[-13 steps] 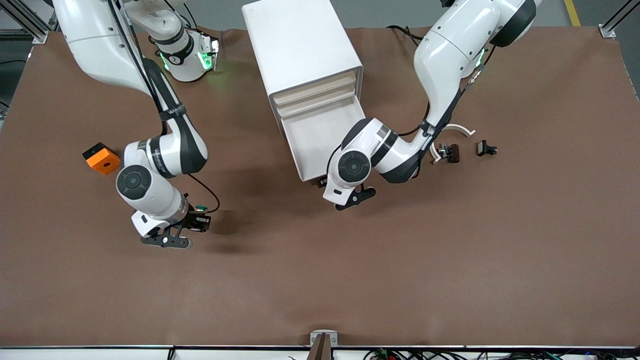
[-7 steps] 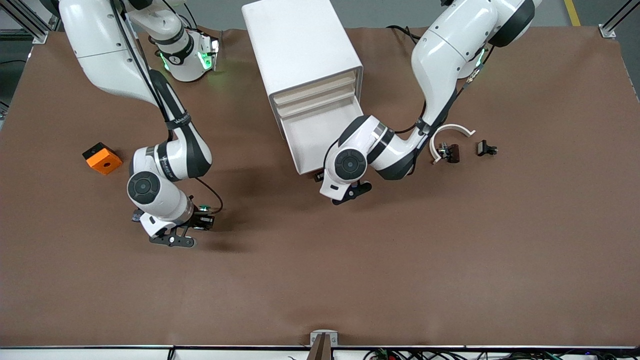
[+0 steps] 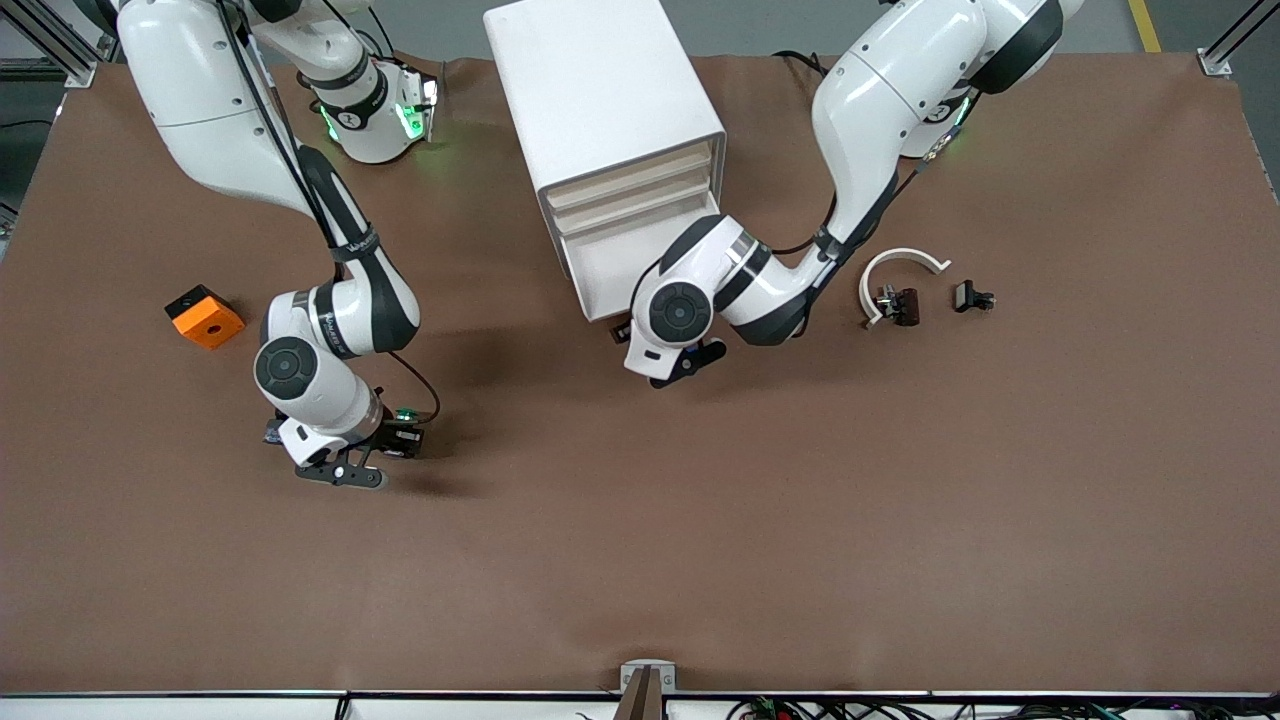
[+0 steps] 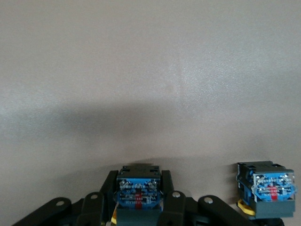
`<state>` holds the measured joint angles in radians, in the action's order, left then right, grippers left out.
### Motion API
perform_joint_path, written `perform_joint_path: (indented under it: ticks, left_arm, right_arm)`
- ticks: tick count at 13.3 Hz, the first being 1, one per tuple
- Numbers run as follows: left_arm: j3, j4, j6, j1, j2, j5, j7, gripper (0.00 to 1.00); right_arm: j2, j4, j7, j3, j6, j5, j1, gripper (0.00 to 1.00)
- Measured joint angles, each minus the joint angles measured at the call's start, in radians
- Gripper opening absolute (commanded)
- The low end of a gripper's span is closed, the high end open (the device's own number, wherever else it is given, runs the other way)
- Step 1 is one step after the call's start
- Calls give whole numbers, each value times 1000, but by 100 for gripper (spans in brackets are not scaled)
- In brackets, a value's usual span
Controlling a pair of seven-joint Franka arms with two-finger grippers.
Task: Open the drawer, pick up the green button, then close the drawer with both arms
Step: 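Lower the green button beside the red button with the right gripper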
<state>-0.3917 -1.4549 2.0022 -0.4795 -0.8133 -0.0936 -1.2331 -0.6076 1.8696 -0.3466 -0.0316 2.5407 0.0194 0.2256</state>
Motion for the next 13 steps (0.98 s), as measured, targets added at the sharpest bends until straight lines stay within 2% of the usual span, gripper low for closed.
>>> perform_joint_path:
  ticks: [13]
  left_arm:
    - [-88, -32, -3, -25, -2, 0, -149, 100]
  right_arm:
    - [8, 42, 51, 10, 34, -8, -29, 0]
